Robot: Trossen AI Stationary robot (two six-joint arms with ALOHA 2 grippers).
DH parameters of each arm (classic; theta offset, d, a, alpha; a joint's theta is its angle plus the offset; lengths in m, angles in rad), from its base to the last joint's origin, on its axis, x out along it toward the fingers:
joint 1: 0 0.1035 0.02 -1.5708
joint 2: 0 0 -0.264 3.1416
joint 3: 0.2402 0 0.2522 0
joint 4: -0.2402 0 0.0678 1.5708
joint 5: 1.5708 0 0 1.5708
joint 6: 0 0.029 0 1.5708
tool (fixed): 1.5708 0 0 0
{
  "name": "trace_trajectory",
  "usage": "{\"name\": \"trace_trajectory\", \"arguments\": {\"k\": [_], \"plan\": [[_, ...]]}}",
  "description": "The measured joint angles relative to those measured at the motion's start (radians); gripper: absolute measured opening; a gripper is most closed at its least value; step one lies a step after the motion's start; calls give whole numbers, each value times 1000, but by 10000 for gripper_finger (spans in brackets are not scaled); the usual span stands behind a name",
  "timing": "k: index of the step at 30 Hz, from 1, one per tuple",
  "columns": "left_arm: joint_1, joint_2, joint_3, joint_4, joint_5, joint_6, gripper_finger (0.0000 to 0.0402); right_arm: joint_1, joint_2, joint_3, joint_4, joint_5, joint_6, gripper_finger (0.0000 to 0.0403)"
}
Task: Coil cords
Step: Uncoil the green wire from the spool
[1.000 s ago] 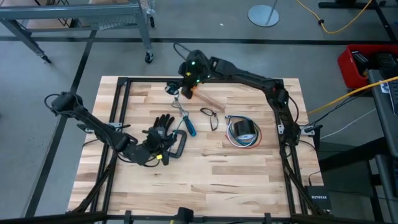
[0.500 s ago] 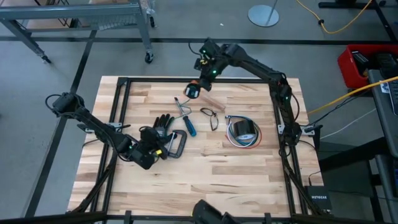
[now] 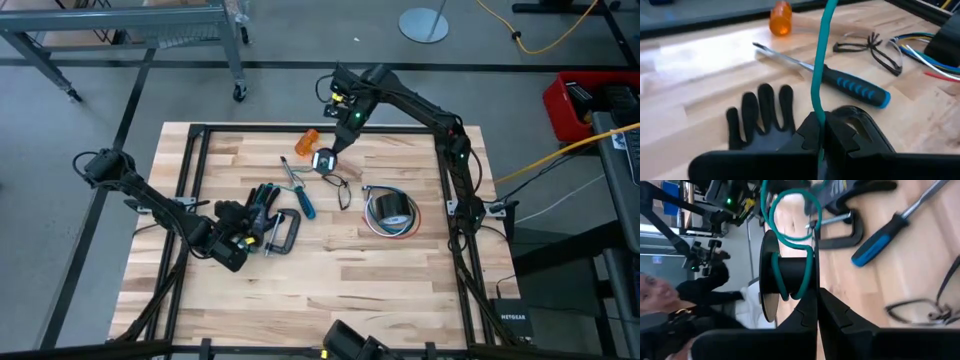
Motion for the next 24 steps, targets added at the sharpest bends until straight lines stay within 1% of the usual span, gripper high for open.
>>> {"name": "trace_trajectory", "arguments": {"k": [2, 4, 6, 8, 12, 15, 21, 24], "plan": [[0, 0, 0, -15, -31, 0, 0, 3, 0, 0, -28, 3, 0, 1], [2, 0, 0, -28, -84, -15, 0, 14, 0, 0, -38, 36, 0, 1], [11, -1, 0, -32, -130, -24, 0, 37, 0, 0, -37, 114, -1, 1], [26, -7, 0, -39, -154, -24, 0, 70, 0, 0, -37, 196, -4, 1], [70, -28, 0, -57, -159, -25, 0, 139, 0, 0, -37, 342, -55, 1], [108, -48, 0, -59, -166, -19, 0, 189, 0, -1, -22, 447, -63, 1], [175, -113, 0, -39, -215, -8, 0, 287, 0, -51, 85, 671, -66, 1], [186, -161, 0, 12, -225, 56, 0, 322, 0, -103, 165, 745, -65, 1]]}}
